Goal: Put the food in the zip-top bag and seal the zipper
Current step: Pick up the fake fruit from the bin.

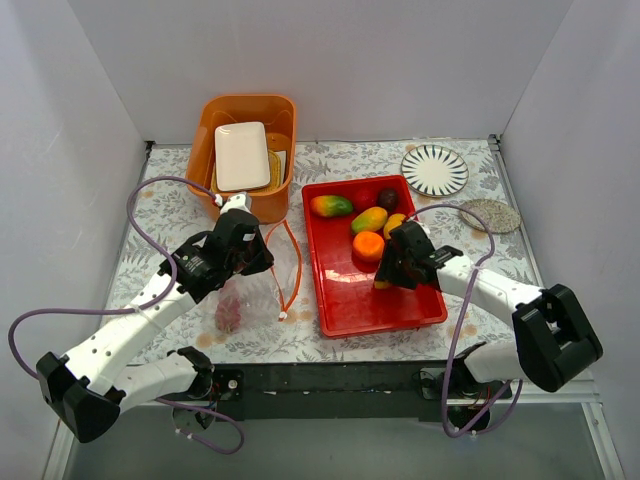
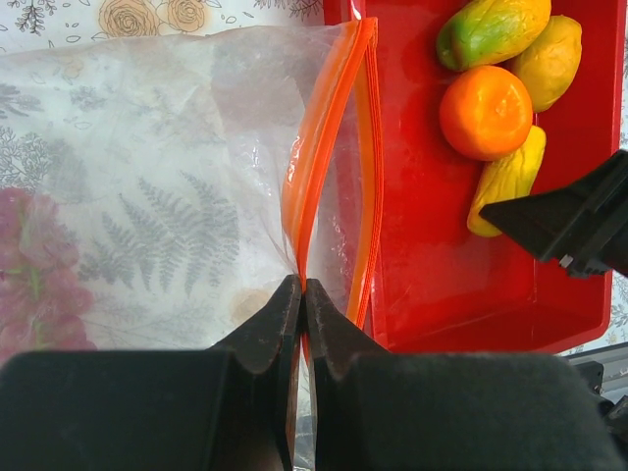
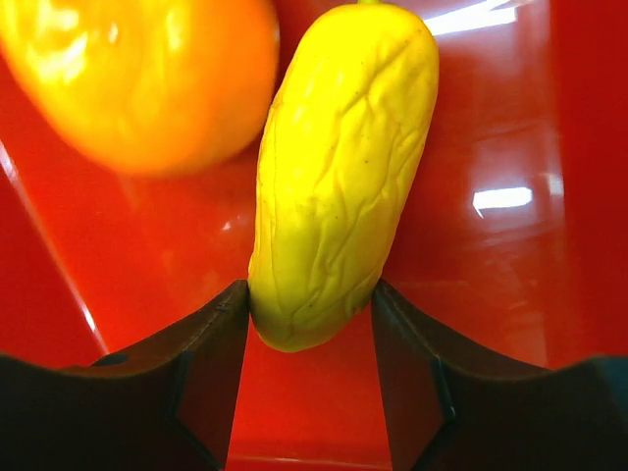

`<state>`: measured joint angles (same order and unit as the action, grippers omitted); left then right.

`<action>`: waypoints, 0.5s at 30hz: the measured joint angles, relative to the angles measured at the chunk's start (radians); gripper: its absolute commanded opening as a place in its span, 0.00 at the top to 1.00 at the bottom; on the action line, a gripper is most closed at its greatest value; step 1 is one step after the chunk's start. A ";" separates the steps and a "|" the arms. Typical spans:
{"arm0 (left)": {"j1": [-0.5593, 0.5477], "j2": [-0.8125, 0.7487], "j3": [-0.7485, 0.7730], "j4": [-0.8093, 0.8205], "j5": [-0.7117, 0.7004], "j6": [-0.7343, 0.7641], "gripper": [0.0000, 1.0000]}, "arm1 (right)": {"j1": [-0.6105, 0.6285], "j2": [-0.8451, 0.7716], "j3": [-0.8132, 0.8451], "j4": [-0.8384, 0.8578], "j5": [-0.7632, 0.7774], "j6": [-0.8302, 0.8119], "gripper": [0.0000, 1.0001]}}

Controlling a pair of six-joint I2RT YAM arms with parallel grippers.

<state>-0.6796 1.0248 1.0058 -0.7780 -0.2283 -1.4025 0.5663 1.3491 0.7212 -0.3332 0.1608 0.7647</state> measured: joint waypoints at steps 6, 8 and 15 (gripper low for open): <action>0.000 0.000 0.000 0.000 0.000 -0.001 0.96 | 0.092 -0.041 -0.036 0.044 -0.039 -0.062 0.40; 0.000 0.000 0.000 0.000 0.000 -0.001 0.96 | 0.120 -0.041 -0.042 0.064 -0.050 -0.079 0.39; 0.000 -0.004 0.000 -0.003 -0.017 0.000 0.96 | 0.199 -0.035 -0.048 0.069 -0.056 -0.143 0.23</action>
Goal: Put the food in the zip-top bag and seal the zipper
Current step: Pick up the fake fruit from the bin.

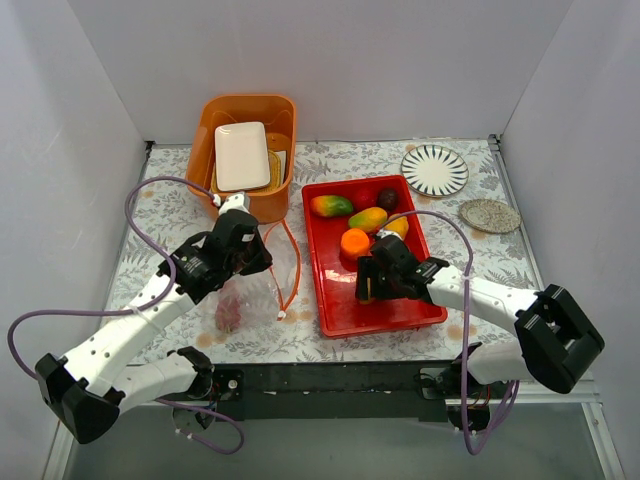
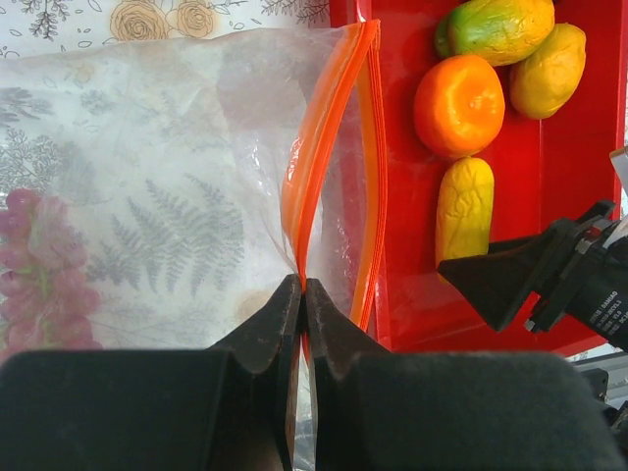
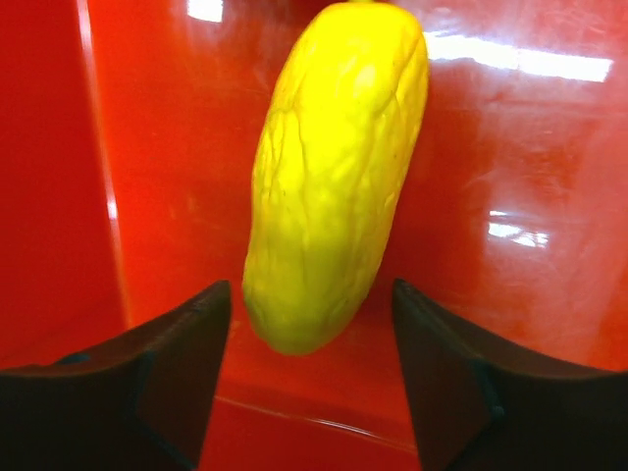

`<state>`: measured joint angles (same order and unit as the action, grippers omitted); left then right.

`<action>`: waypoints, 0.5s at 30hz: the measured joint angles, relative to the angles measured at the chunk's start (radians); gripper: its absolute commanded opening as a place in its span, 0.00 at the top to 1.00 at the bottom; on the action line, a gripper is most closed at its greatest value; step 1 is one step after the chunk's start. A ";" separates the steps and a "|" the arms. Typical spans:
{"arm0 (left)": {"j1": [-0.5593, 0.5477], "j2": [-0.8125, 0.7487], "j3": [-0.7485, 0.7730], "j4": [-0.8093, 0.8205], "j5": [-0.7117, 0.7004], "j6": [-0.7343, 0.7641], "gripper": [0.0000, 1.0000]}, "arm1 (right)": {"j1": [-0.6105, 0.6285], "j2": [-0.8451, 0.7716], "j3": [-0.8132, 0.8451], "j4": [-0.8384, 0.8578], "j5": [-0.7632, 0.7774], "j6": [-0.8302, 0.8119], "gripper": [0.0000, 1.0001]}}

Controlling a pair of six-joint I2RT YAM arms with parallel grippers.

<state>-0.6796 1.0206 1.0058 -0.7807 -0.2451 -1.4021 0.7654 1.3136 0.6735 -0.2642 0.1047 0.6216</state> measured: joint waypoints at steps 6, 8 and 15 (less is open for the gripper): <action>0.000 -0.026 -0.001 -0.005 -0.009 0.000 0.94 | 0.002 0.005 0.027 -0.057 0.085 -0.025 0.17; 0.000 -0.035 -0.001 -0.005 -0.009 0.000 0.94 | 0.001 -0.012 0.028 -0.059 0.105 -0.027 0.18; 0.000 -0.037 -0.006 -0.003 -0.008 -0.001 0.94 | 0.001 -0.033 0.038 -0.051 0.111 -0.030 0.30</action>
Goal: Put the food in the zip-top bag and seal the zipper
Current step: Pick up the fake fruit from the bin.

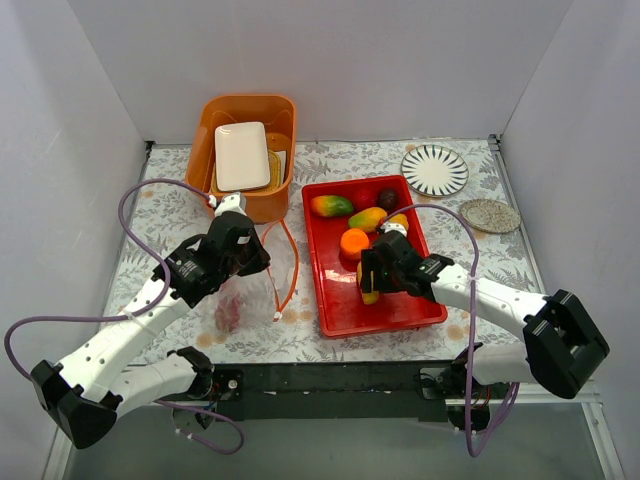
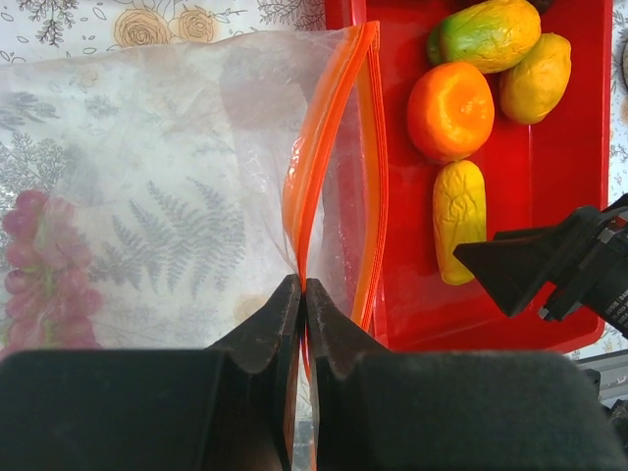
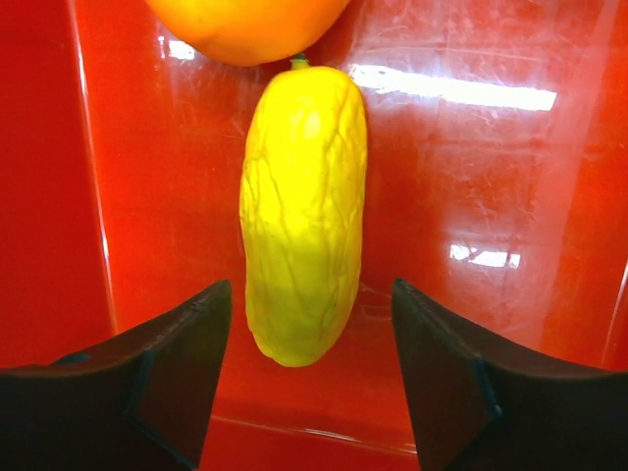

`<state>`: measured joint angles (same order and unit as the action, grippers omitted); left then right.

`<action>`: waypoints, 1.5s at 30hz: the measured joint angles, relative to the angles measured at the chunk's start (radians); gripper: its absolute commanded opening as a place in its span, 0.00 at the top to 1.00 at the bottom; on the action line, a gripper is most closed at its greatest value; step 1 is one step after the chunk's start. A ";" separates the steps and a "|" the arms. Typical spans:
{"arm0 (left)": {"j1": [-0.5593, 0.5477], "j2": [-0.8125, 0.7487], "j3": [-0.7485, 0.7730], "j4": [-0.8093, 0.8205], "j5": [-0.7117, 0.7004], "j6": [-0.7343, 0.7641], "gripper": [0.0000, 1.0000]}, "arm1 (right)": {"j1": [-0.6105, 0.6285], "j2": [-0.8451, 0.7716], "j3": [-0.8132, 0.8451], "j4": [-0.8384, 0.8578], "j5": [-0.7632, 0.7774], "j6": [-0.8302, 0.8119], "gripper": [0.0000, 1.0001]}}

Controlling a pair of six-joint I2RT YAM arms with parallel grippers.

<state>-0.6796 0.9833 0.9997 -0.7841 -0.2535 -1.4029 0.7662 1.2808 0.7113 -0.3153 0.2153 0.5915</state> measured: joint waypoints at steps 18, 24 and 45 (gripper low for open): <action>0.000 -0.004 -0.004 -0.002 0.003 -0.001 0.95 | 0.000 0.127 0.065 0.011 -0.046 -0.047 0.62; 0.000 -0.007 -0.004 -0.002 0.003 -0.001 0.95 | 0.000 0.126 0.065 0.011 -0.047 -0.046 0.91; 0.000 -0.008 -0.010 -0.001 0.003 -0.001 0.94 | 0.000 -0.090 0.045 -0.008 -0.127 -0.003 0.95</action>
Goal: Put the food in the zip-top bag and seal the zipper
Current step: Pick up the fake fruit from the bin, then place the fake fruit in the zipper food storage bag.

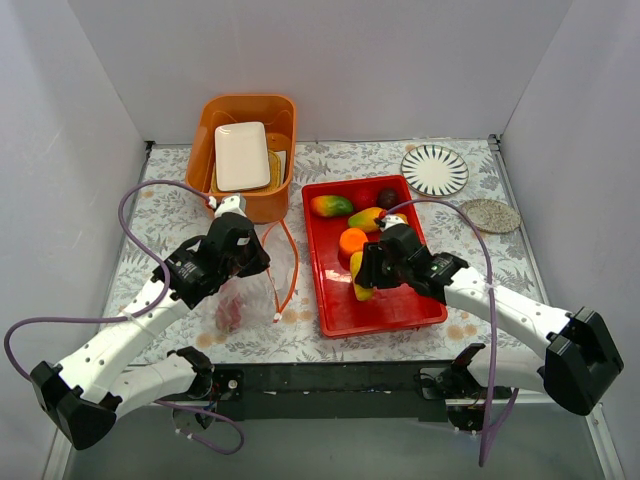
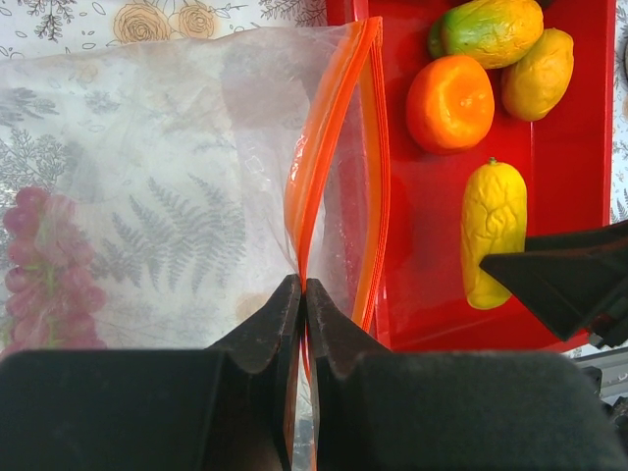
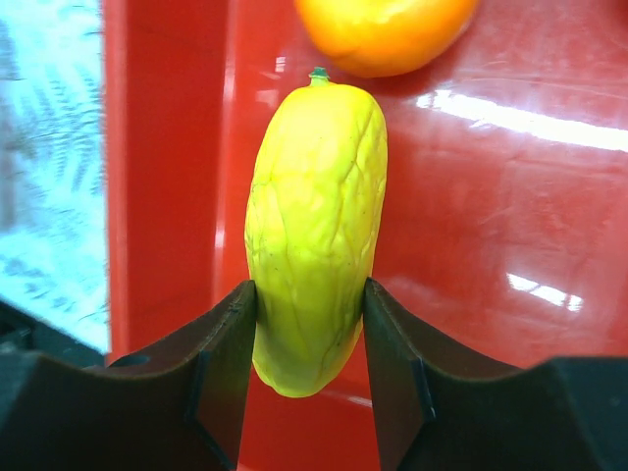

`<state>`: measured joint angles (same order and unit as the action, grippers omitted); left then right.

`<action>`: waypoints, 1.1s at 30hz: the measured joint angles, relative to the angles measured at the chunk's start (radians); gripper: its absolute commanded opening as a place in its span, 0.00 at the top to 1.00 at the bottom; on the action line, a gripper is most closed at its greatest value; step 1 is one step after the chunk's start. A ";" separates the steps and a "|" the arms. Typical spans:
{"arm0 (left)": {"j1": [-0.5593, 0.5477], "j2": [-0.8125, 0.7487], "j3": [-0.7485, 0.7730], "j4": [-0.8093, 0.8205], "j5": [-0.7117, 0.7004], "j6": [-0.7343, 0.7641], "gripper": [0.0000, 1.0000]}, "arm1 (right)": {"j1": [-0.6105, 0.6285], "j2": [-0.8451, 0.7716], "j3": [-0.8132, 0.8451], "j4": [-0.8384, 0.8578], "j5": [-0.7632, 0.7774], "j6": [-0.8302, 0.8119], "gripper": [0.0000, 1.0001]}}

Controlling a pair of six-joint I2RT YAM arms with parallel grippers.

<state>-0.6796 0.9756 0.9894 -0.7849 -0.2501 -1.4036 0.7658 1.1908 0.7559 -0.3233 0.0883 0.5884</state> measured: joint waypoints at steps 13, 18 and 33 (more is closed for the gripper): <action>0.000 0.000 -0.029 0.008 0.008 -0.014 0.95 | 0.017 -0.032 0.118 0.064 -0.269 0.046 0.92; 0.000 0.001 -0.030 0.009 0.009 -0.018 0.95 | 0.037 -0.006 0.171 0.116 -0.340 0.058 0.91; 0.000 0.016 -0.033 0.031 0.039 -0.026 0.96 | 0.116 0.165 0.244 0.193 -0.440 0.071 0.91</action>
<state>-0.6796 0.9916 0.9562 -0.7540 -0.2108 -1.4292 0.8814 1.3556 1.0000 -0.1303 -0.3515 0.6598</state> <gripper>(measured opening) 0.051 0.515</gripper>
